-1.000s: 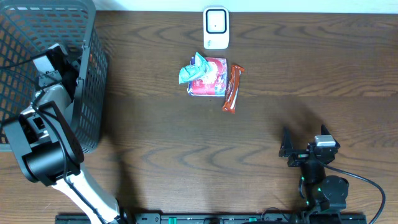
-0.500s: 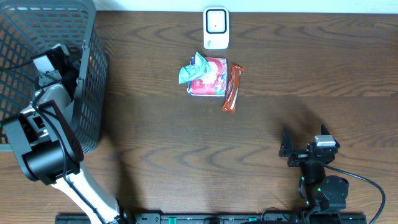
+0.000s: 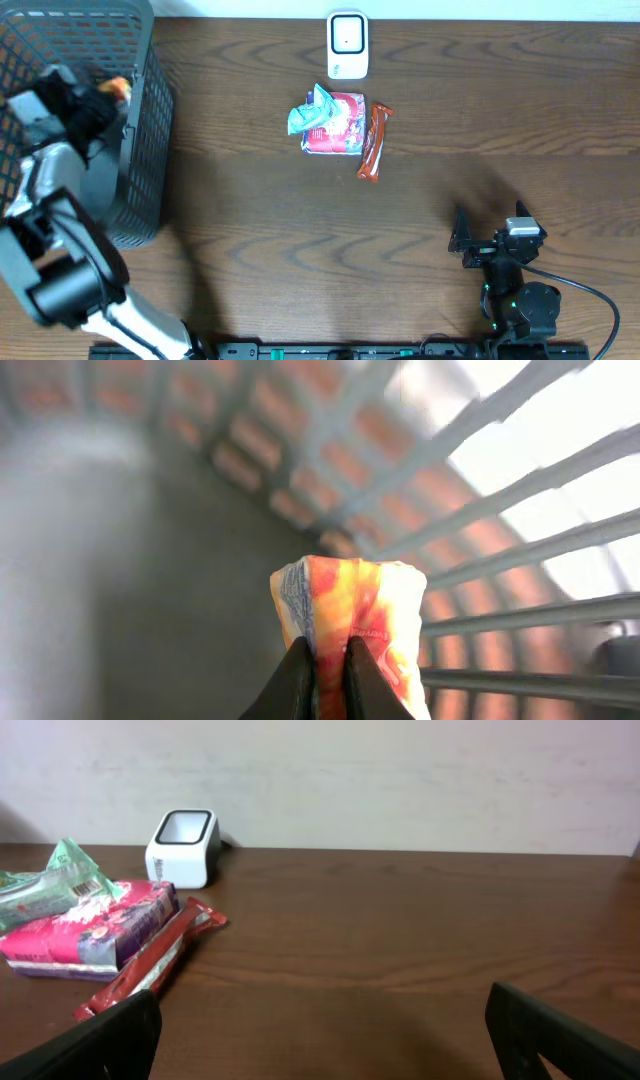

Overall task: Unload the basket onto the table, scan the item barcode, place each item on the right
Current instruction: 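Lift the orange tissue pack and hold it in front of the scanner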

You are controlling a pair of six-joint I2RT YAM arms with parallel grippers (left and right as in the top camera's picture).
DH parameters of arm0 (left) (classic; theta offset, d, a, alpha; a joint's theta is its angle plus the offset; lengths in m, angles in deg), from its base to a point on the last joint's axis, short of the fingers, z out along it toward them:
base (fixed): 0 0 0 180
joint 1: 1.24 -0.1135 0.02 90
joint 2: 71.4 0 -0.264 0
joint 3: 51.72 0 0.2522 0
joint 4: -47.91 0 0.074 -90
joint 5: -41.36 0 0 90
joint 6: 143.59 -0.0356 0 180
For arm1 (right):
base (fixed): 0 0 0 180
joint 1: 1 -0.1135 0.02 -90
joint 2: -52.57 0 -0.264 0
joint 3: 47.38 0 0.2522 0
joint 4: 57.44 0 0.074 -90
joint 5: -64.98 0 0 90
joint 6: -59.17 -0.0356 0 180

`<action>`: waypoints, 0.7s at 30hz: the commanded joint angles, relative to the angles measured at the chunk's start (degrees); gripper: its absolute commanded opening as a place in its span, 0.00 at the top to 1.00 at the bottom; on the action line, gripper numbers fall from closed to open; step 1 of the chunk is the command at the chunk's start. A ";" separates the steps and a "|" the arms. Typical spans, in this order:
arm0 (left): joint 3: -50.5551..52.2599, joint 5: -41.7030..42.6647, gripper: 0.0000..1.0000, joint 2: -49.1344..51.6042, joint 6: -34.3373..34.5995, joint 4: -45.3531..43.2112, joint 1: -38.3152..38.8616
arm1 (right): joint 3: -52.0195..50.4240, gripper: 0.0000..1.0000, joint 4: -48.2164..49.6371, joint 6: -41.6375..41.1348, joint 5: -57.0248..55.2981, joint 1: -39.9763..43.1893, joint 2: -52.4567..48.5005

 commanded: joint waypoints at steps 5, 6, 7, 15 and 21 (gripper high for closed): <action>0.02 1.53 0.93 -10.58 0.79 1.97 -1.77 | -0.09 0.01 -0.22 0.63 -0.07 0.07 0.28; 0.02 1.51 0.93 -11.91 0.79 1.95 -1.79 | -0.09 0.01 -0.22 0.63 -0.07 0.07 0.28; 0.02 1.51 0.93 -13.14 0.79 1.90 -1.79 | -0.09 0.01 -0.22 0.63 -0.07 0.07 0.28; 0.02 -2.29 0.93 -25.97 0.79 0.76 -1.77 | -0.09 0.01 -0.22 0.63 -0.07 0.07 0.28; 0.02 -2.84 0.93 -36.13 4.31 0.57 0.20 | -0.09 0.01 -0.22 0.63 -0.07 0.07 0.28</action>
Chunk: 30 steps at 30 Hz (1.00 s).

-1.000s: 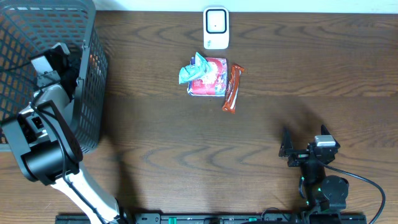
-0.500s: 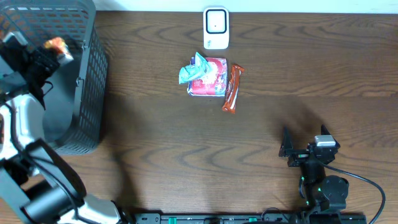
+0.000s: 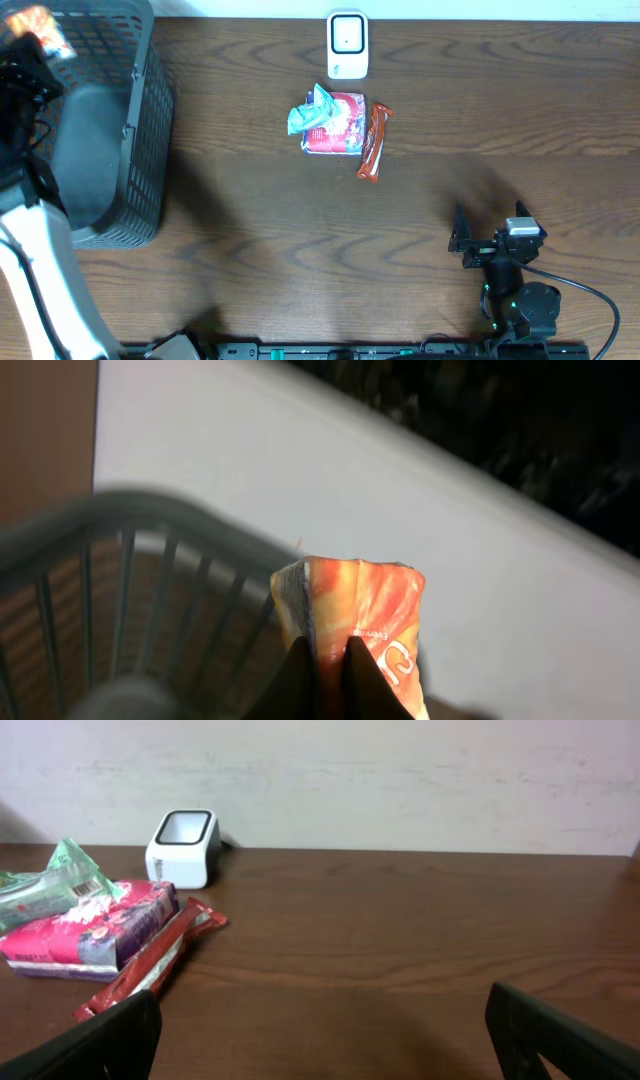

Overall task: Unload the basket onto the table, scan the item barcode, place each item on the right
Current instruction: 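Lift the orange tissue pack and hold it in front of the scanner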

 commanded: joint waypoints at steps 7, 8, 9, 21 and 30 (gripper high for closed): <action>0.00 -0.90 0.93 -10.32 4.13 -0.09 13.46 | -0.09 0.01 -0.24 0.63 -0.07 0.07 0.28; 0.00 -0.90 0.93 -10.56 4.13 0.02 15.58 | -0.09 0.01 -0.24 0.63 -0.07 0.07 0.28; 0.00 -0.90 0.93 -10.69 4.11 0.48 18.12 | -0.09 0.01 -0.24 0.63 -0.07 0.07 0.28; 0.02 -17.29 0.93 -0.35 0.02 19.54 39.80 | -0.09 0.01 -0.24 0.66 -0.07 0.07 0.28; 0.02 -22.75 0.92 14.34 -3.89 22.62 43.85 | -0.09 0.01 -0.24 0.63 -0.07 0.07 0.28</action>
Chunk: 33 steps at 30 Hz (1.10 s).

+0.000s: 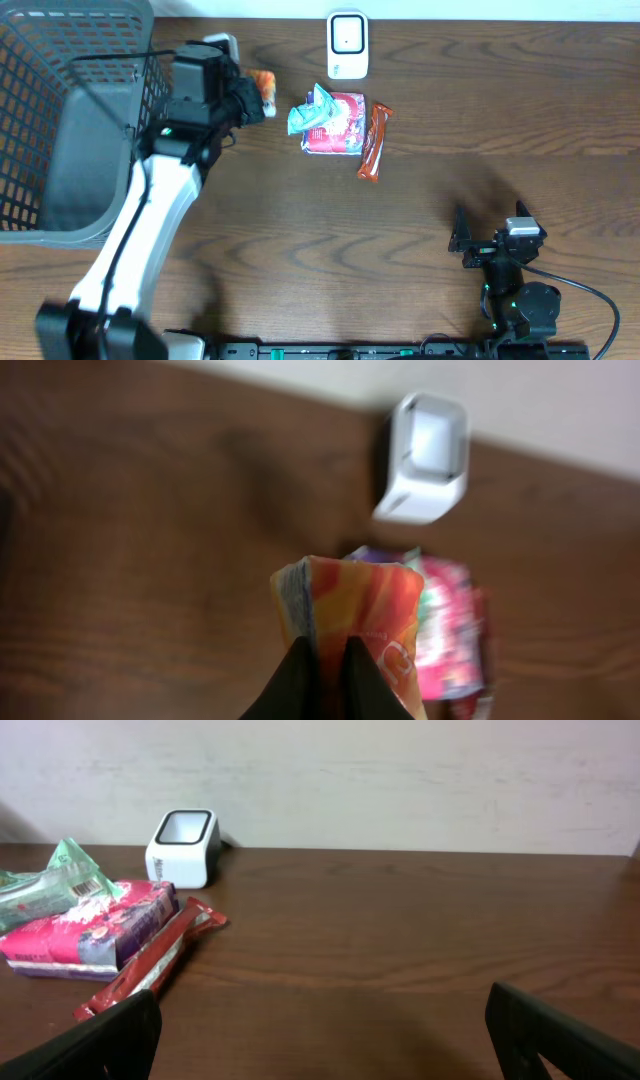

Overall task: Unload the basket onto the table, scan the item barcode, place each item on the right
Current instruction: 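Lift the orange tissue pack and hold it in front of the scanner, then lower the orange tissue pack onto the table and open the left gripper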

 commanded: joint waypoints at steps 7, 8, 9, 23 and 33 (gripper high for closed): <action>0.02 -3.45 0.47 11.85 -1.92 0.42 3.52 | -0.09 0.01 -0.22 0.63 -0.07 0.07 0.28; 0.02 -3.48 0.46 12.15 -1.92 0.39 3.52 | -0.09 0.01 -0.22 0.63 -0.07 0.07 0.28; 0.02 -3.48 0.41 12.26 -1.92 0.11 3.41 | -0.09 0.01 -0.22 0.63 -0.07 0.07 0.28; 0.02 5.97 0.45 9.53 1.40 -7.96 3.56 | -0.09 0.01 -0.22 0.63 -0.07 0.07 0.28; 0.07 6.67 0.76 14.62 2.51 -4.66 8.66 | -0.09 0.01 -0.22 0.63 -0.07 0.07 0.28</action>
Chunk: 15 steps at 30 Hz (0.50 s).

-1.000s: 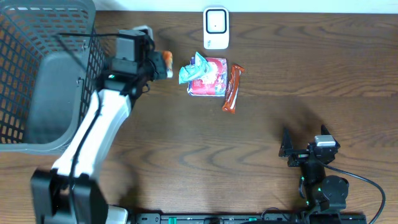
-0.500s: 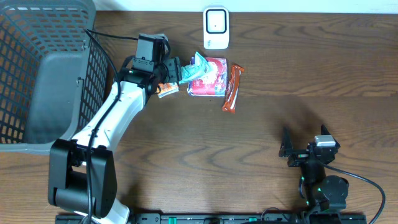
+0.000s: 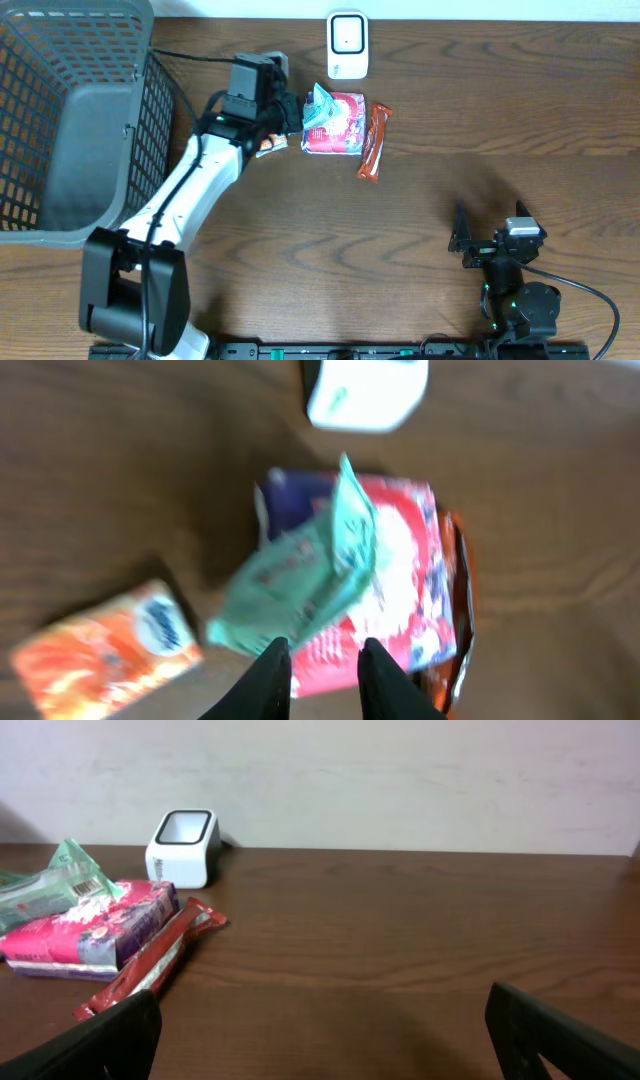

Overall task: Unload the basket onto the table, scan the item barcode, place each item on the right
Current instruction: 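Lower the orange tissue pack onto the table and open the left gripper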

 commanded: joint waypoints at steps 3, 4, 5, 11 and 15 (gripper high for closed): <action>0.07 0.94 0.76 4.39 3.54 1.40 2.49 | -0.09 0.01 -0.22 0.63 -0.07 0.07 0.28; 0.07 0.94 0.76 4.92 3.56 1.36 2.62 | -0.09 0.01 -0.22 0.63 -0.07 0.07 0.28; 0.07 0.72 0.76 5.64 3.54 1.11 2.67 | -0.09 0.01 -0.22 0.63 -0.07 0.07 0.28; 0.07 -2.64 0.76 9.07 3.52 -4.50 1.88 | -0.09 0.01 -0.22 0.63 -0.07 0.07 0.28; 0.07 -8.61 0.75 9.99 3.50 -7.72 0.92 | -0.09 0.01 -0.22 0.63 -0.07 0.07 0.28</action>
